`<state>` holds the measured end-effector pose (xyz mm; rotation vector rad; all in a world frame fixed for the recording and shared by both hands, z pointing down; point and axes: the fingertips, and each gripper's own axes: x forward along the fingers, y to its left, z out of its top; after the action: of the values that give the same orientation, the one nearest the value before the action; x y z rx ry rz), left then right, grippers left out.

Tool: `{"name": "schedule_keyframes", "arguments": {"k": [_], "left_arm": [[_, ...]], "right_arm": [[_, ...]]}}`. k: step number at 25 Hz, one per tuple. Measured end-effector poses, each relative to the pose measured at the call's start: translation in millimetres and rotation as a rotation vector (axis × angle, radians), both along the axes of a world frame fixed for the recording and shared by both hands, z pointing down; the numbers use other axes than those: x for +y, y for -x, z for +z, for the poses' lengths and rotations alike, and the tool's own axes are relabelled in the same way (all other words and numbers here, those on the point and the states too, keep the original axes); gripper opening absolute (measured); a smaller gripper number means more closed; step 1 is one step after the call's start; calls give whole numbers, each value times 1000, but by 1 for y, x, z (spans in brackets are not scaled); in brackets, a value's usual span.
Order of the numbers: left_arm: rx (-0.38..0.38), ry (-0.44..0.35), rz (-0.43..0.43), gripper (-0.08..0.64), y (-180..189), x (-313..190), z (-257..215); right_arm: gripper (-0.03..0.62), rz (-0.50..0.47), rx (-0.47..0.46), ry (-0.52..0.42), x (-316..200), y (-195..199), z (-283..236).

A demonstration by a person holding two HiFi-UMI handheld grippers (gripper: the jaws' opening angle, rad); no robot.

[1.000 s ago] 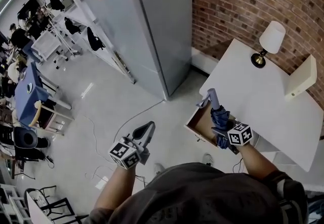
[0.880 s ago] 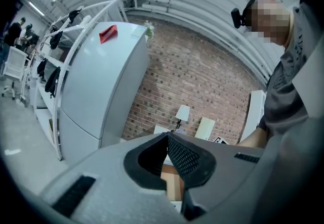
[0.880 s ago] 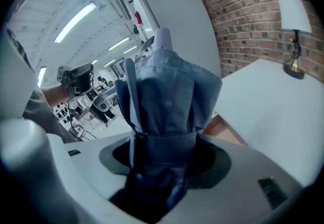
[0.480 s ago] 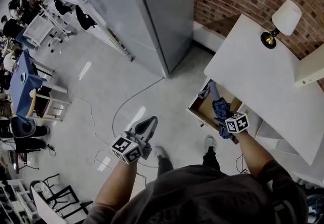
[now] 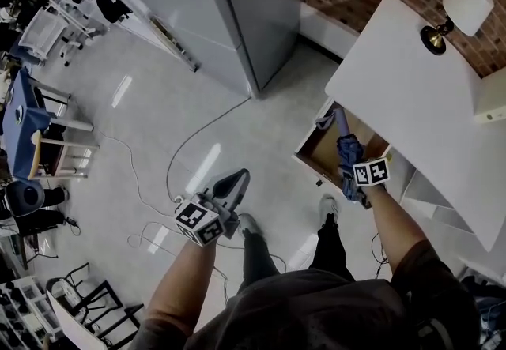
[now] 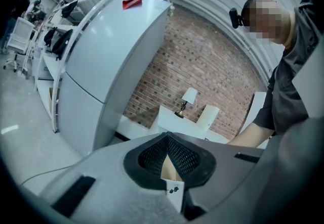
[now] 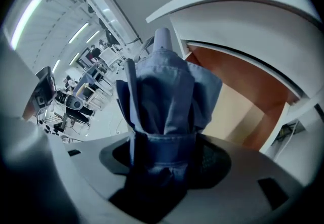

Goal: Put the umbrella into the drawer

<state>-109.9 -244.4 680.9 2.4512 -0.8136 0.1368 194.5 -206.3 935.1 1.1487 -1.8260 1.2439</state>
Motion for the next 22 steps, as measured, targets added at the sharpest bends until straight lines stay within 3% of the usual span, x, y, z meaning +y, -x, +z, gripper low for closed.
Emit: {"name": "schedule_keyframes", "arguments": {"k": [7,22], "left_arm": [[1,19,27,0,-7,-2,44],[-6,112,16,0,5,18,120]], "right_arm": [[259,80,50,74,-22,-19,42],[265,110,215,164,-33,-31,121]]}}
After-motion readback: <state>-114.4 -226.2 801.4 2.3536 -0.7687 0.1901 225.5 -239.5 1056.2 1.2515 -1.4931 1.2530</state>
